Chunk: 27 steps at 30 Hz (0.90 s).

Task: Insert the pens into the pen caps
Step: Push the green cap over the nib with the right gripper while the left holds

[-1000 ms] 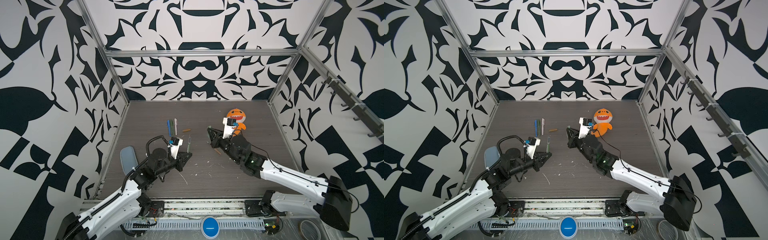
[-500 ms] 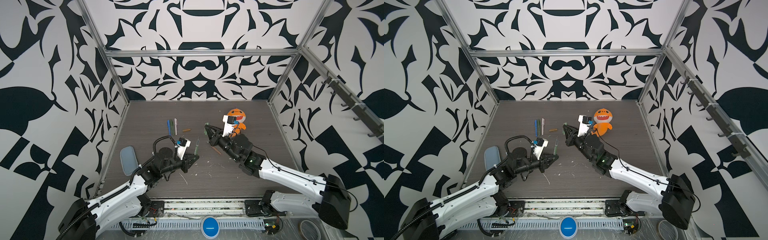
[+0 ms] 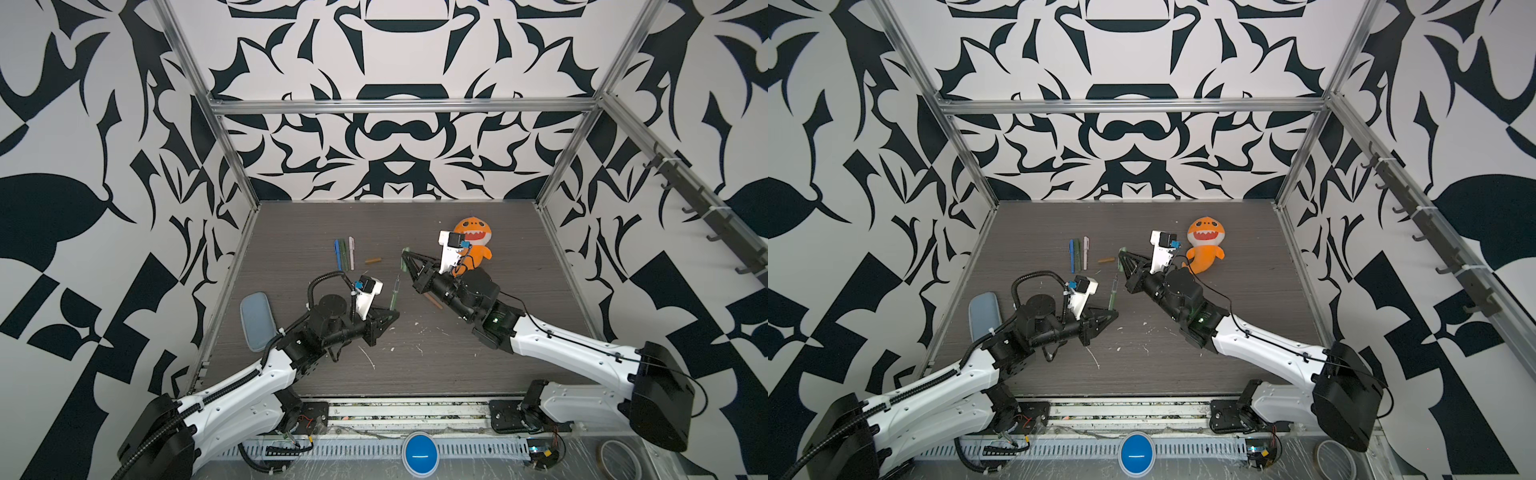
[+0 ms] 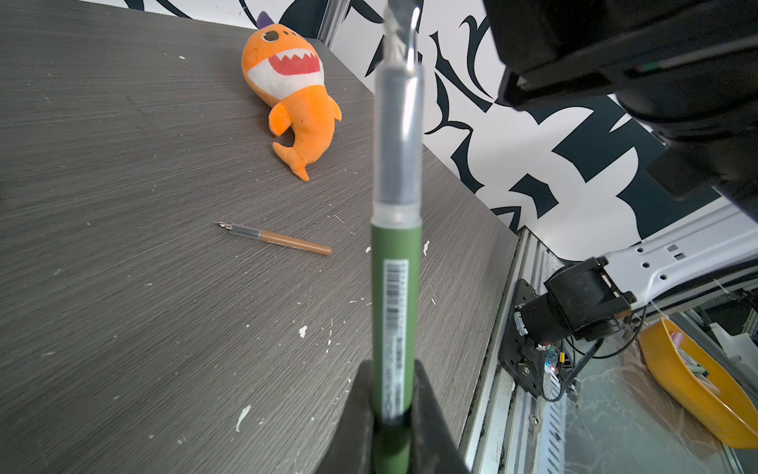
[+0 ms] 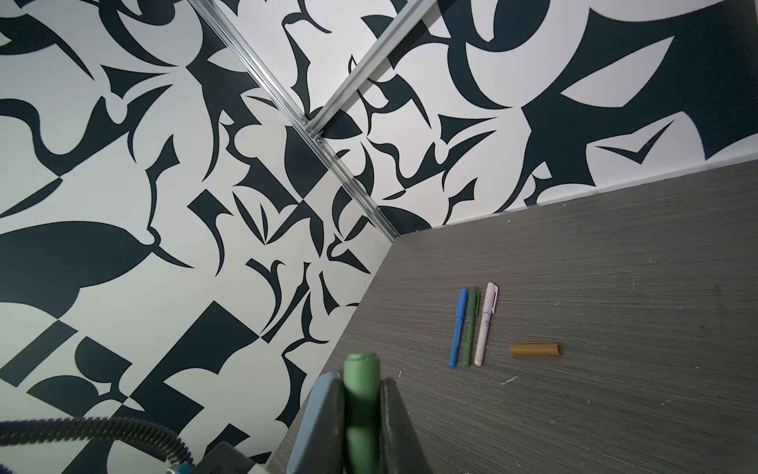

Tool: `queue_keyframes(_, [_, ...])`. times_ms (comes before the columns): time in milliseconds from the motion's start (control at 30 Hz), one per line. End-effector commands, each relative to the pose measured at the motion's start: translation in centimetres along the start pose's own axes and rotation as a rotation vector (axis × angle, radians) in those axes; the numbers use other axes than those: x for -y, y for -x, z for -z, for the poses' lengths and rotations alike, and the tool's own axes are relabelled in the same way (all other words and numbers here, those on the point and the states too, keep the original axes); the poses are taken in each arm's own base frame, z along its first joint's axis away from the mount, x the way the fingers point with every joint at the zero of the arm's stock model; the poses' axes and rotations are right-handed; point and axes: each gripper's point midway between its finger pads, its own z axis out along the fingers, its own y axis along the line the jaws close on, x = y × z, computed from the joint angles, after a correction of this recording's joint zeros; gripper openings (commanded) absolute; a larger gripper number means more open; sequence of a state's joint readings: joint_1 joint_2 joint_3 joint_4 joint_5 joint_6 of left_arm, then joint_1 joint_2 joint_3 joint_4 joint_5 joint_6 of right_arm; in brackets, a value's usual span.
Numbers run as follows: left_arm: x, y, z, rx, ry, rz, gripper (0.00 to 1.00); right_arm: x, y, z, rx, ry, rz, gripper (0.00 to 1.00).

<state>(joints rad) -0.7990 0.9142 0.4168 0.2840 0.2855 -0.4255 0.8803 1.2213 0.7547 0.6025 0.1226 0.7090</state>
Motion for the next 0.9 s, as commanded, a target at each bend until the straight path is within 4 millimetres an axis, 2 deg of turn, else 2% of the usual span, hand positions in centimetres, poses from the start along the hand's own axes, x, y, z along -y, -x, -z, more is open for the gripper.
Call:
queue_keyframes(0, [1.4, 2.0, 0.0, 0.043, -0.045, -0.032, 0.0, -3.0, 2.9, -0.3, 0.074, 0.088, -0.02, 0.04])
queue_keyframes(200, [1.7, 2.3, 0.1, 0.047, -0.053, -0.039, 0.0, -2.9, 2.1, -0.8, 0.046, 0.092, -0.033, 0.04])
queue_keyframes(867, [1.1, 3.3, 0.2, 0.084, -0.008, -0.019, 0.0, -2.6, 0.2, -0.2, -0.011, 0.099, -0.048, 0.04])
